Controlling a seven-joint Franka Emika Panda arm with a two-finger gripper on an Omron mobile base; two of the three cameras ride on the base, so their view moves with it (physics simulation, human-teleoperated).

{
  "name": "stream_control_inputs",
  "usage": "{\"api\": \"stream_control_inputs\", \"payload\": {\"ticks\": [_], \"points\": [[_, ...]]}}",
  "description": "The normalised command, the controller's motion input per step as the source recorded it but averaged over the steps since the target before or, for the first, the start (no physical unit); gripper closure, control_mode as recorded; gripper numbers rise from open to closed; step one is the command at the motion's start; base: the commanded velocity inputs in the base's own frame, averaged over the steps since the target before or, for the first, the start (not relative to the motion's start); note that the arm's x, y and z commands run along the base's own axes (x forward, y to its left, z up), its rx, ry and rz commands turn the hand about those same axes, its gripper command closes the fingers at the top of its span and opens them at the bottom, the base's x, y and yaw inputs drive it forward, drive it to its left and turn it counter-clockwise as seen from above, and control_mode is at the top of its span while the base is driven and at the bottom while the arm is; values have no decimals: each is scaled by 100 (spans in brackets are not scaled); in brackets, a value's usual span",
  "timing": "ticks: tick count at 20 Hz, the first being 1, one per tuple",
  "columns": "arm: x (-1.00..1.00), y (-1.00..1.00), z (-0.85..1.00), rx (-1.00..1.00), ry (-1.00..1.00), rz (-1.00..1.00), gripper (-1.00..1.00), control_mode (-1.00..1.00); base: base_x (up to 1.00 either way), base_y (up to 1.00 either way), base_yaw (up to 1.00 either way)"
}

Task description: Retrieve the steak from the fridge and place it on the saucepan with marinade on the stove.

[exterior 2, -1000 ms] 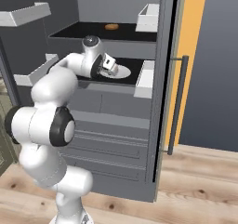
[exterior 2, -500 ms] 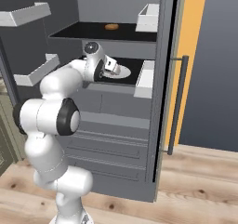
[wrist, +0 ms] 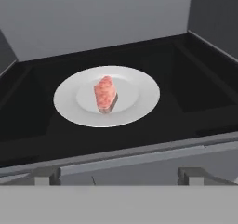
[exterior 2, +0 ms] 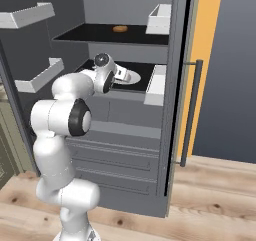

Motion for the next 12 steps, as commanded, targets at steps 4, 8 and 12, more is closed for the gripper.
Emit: {"api": "stream_control_inputs", "payload": {"ticks": [4,8,12], "points": [[47,0,-1,0,0,2,-100,-100,0,0,0],[50,0,-9,0,0,2,-100,-100,0,0,0],[51,0,-17,0,0,3,-100,-100,0,0,0]]}}
